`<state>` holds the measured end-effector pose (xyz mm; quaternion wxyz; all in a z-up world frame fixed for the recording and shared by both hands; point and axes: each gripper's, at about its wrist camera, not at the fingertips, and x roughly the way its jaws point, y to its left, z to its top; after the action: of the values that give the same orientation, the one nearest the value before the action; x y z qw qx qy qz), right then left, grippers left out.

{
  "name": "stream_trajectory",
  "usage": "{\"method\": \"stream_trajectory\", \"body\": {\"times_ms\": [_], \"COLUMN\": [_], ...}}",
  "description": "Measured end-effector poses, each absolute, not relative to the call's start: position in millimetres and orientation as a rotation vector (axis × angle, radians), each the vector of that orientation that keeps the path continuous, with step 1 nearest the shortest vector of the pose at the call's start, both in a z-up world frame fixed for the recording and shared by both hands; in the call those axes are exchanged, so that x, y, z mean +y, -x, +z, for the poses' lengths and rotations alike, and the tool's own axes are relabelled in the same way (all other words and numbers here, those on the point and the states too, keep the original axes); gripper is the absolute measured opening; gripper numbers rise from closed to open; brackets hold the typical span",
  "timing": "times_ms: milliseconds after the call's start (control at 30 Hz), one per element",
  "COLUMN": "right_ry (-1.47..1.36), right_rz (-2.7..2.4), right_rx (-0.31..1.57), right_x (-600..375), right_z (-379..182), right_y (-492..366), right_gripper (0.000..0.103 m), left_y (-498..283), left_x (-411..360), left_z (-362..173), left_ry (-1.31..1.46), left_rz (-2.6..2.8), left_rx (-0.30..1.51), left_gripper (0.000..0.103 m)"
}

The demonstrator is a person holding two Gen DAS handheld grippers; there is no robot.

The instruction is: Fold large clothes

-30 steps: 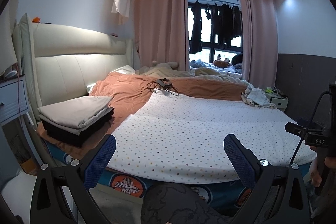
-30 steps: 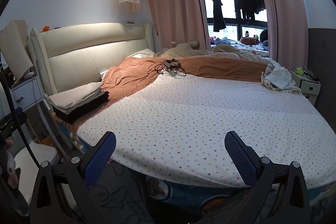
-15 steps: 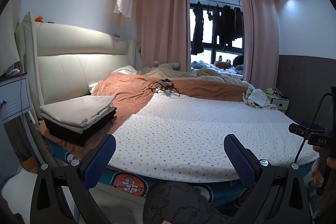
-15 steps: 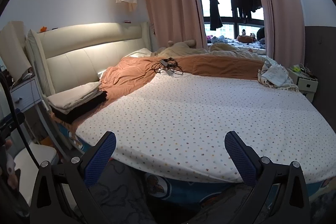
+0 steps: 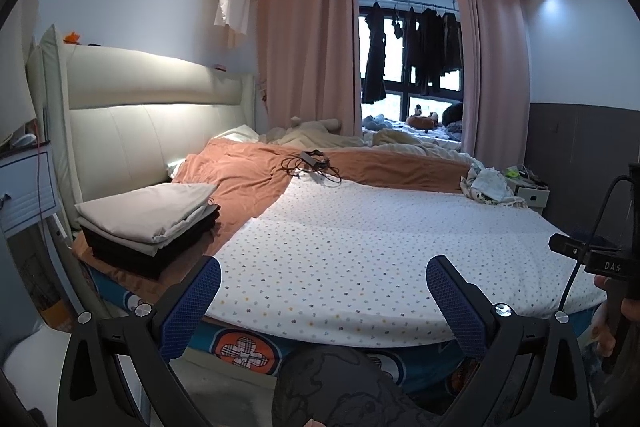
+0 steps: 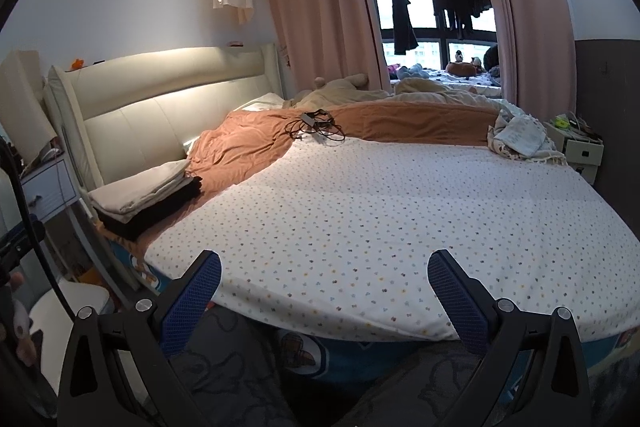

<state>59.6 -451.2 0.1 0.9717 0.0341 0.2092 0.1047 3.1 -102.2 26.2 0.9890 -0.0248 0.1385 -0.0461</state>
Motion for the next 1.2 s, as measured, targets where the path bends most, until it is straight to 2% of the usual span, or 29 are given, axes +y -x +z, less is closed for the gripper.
{"method": "stream_trajectory", "body": {"times_ms": [1200], "right_ry": [-0.045], "right_rz": [0.226], "right_rx": [0.433], "right_x": [-436.5], "right_z": [1.3], "right_y": [-59.3], "right_gripper": [0.103], "left_y": [4.3], "left_x": [-90.6], "left_z": [23.9], "left_ry": [0.066], "left_rz": [-0.044], "left_rx": [0.26], "left_gripper": [0.103]}}
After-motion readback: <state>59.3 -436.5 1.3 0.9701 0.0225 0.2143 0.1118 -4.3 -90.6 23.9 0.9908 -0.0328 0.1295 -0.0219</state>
